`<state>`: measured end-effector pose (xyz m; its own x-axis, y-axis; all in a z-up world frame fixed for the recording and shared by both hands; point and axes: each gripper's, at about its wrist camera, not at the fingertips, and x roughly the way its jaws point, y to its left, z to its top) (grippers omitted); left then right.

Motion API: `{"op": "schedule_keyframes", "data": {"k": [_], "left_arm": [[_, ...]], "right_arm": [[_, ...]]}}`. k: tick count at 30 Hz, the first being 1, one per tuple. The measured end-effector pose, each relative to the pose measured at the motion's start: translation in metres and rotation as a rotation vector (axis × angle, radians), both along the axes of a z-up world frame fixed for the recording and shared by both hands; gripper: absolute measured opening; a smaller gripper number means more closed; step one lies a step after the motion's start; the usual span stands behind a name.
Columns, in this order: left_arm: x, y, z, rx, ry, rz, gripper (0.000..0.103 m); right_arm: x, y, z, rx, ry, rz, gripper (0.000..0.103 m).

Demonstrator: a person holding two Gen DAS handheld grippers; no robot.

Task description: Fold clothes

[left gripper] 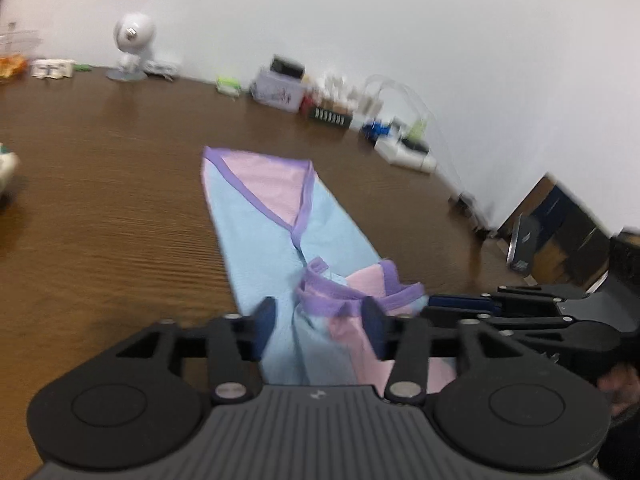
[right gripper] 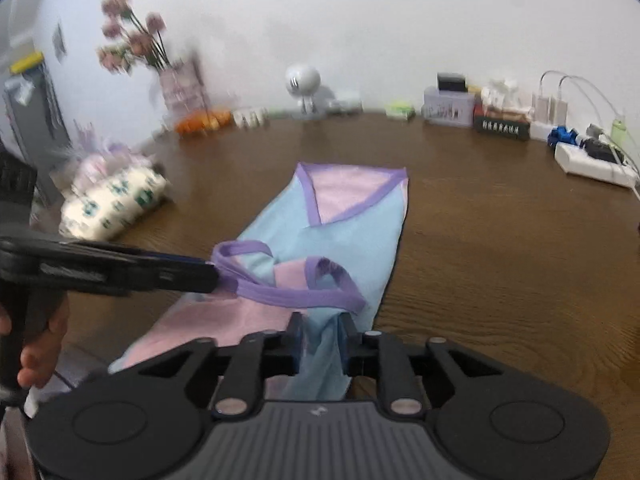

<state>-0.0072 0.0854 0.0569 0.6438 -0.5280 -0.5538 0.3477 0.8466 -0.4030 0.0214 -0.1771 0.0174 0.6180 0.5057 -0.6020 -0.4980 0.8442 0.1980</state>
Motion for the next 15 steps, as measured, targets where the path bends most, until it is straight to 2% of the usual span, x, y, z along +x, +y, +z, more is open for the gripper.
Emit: {"op": "schedule_keyframes", "data": {"k": [2,3,5,7,9,10,11,12,13,14,15], "left_arm": [[-0.018,0.008,0.001,-0.045,0.016,-0.062,0.053],[-0.025,0.007,-0.002,-0.066,0.038,-0.099,0.051],[-0.03,-0.004,-0.009,-0.05,0.092,-0.158,0.042],[-0.03,-0.012,-0.016,-0.006,0.116,-0.158,0.033],[-0.027,-0.01,-0.022,-0.005,0.138,-0.142,0.024],[-0.025,-0.008,-0.024,-0.008,0.149,-0.134,0.02],[-0.024,-0.007,-0.027,-0.011,0.159,-0.125,0.018],[-0.023,-0.004,-0.027,-0.017,0.165,-0.117,0.015],[-0.023,-0.002,-0.027,-0.019,0.165,-0.111,0.015],[-0.025,0.001,-0.027,-0.019,0.164,-0.106,0.015],[-0.026,0.003,-0.028,-0.019,0.163,-0.1,0.019]], "right_arm": [[-0.02,-0.018,0.004,0.056,-0.037,0.09,0.041],[-0.027,-0.024,0.003,0.066,-0.04,0.138,0.043],[-0.036,-0.027,-0.002,0.069,-0.022,0.207,0.043],[-0.04,-0.021,-0.011,0.039,-0.003,0.247,0.04],[-0.044,-0.014,-0.016,-0.006,-0.02,0.256,0.038],[-0.044,-0.013,-0.019,-0.007,-0.019,0.261,0.035],[-0.042,-0.012,-0.021,-0.003,-0.001,0.261,0.027],[-0.04,-0.012,-0.023,-0.002,0.022,0.257,0.015],[-0.04,-0.012,-0.024,-0.001,0.03,0.263,0.008],[-0.041,-0.012,-0.025,-0.001,0.038,0.269,0.004],[-0.042,-0.013,-0.025,-0.002,0.043,0.273,0.004]]}}
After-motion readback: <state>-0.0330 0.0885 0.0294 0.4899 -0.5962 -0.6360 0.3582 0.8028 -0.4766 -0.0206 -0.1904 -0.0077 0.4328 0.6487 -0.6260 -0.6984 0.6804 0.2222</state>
